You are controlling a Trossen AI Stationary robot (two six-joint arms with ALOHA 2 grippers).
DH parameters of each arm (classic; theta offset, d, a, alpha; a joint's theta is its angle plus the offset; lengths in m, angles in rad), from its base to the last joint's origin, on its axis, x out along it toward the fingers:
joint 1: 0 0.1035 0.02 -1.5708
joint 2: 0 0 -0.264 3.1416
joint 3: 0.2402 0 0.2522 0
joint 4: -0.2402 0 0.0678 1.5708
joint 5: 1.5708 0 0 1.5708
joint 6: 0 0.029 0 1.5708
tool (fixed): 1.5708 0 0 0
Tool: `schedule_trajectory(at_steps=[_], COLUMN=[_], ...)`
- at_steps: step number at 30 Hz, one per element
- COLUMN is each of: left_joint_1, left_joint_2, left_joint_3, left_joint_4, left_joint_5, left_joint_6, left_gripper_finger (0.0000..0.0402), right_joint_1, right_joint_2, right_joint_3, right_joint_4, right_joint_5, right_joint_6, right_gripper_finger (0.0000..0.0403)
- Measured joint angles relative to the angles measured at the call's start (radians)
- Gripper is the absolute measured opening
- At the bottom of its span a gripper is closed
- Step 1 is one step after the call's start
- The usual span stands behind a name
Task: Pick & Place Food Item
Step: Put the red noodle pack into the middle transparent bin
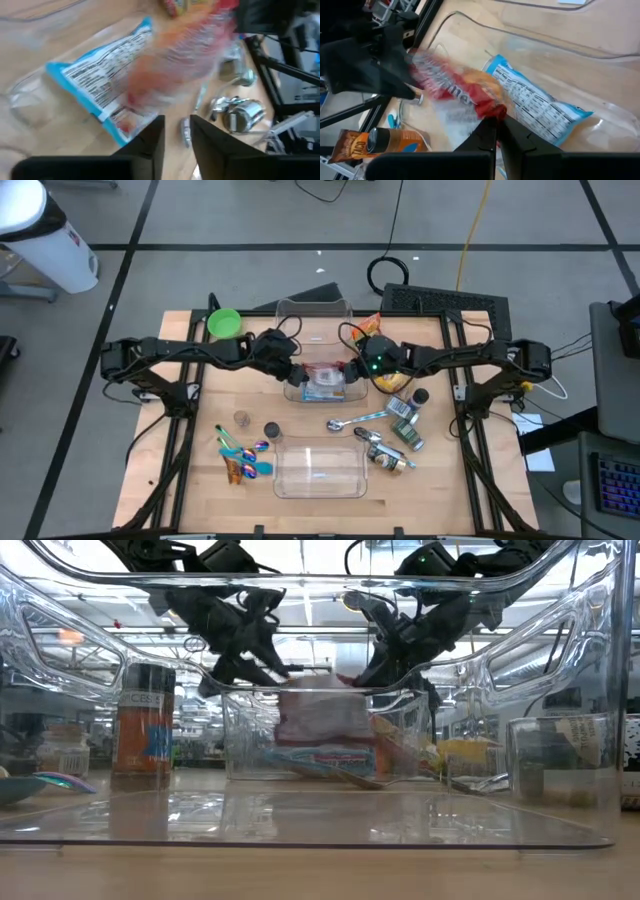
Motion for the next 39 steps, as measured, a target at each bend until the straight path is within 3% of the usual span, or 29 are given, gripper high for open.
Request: schedule_trajectory(at_steps=[6, 12, 21, 29, 39], left_joint_1=[0.005, 0.017, 0.019, 0.018, 0.019], left_joint_2=[-0.001, -0.003, -0.005, 0.005, 0.019], left_joint_3=[0.0, 0.0, 0.0, 0.0, 0.0], left_joint_4=[0.003, 0.088, 0.294, 0.298, 0.267], left_joint_5=[0.007, 0.013, 0.025, -0.013, -0.038], left_joint_6=[0.006, 0.036, 0.073, 0.088, 0.105], left_gripper_finger=[0.0175, 0.0207, 0.0209, 0.0209, 0.0209], right_joint_1=[-0.015, -0.028, -0.048, -0.052, -0.052], right_joint_2=[0.0, 0.0, 0.0, 0.0, 0.0], right_joint_3=[0.0, 0.0, 0.0, 0.0, 0.0], right_joint_4=[-0.018, -0.028, -0.029, 0.019, 0.075], right_joint_5=[-0.028, -0.103, -0.156, -0.159, -0.158], right_joint_6=[-0.009, -0.027, -0.034, -0.038, -0.051], right_gripper_finger=[0.0, 0.0, 0.0, 0.0002, 0.0079])
